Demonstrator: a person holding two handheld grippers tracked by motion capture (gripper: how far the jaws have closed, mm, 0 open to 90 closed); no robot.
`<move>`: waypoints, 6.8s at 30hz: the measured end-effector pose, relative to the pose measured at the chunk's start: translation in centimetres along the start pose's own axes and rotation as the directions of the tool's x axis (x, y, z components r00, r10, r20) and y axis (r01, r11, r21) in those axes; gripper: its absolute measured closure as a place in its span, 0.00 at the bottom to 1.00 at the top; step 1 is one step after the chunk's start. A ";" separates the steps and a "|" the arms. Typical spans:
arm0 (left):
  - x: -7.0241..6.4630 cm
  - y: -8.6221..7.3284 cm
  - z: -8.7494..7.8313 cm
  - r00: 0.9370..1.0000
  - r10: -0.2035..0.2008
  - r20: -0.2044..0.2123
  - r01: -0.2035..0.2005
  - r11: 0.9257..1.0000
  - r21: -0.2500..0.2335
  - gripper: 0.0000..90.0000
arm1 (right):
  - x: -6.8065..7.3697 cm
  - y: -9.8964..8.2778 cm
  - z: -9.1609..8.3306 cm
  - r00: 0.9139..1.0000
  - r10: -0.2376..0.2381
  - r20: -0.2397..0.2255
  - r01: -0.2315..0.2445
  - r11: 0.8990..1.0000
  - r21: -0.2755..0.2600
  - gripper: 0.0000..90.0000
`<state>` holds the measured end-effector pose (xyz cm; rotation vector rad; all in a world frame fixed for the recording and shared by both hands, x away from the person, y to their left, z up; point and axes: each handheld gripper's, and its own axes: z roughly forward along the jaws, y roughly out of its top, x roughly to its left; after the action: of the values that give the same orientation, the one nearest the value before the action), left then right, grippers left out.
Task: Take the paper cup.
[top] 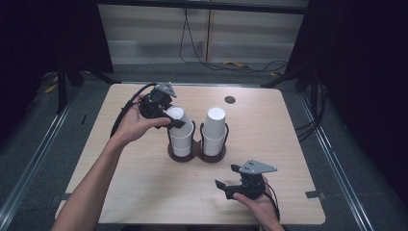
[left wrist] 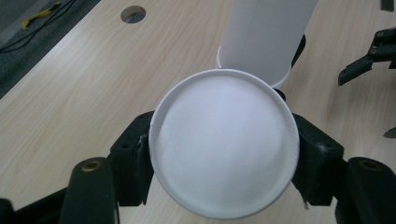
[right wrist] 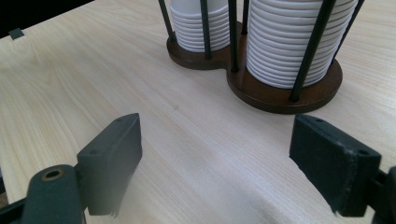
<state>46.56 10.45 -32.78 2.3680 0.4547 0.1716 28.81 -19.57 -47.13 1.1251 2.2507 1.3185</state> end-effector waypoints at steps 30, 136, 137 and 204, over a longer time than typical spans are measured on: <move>-0.6 -1.3 -2.9 1.000 -0.025 -0.011 0.023 0.982 -0.190 0.37 | 0.1 0.0 0.1 1.000 0.001 -0.003 -0.001 1.000 0.000 0.19; -9.0 -11.2 3.1 0.954 0.036 0.298 0.078 0.929 -0.362 0.36 | 2.8 3.1 1.3 0.965 -0.128 -0.229 0.097 0.986 -0.138 0.15; -9.0 -11.2 3.1 0.952 0.039 0.303 0.077 0.930 -0.360 0.36 | 2.8 3.1 1.3 0.963 -0.129 -0.235 0.098 0.985 -0.139 0.15; -9.8 -10.6 3.1 0.944 0.053 0.327 0.066 0.938 -0.340 0.18 | 3.0 3.2 2.2 0.941 -0.180 -0.286 0.174 0.984 -0.046 0.26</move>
<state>35.32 12.20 -42.17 1.9936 0.2442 -0.1423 29.70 -15.16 -45.21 0.7388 2.4681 1.5078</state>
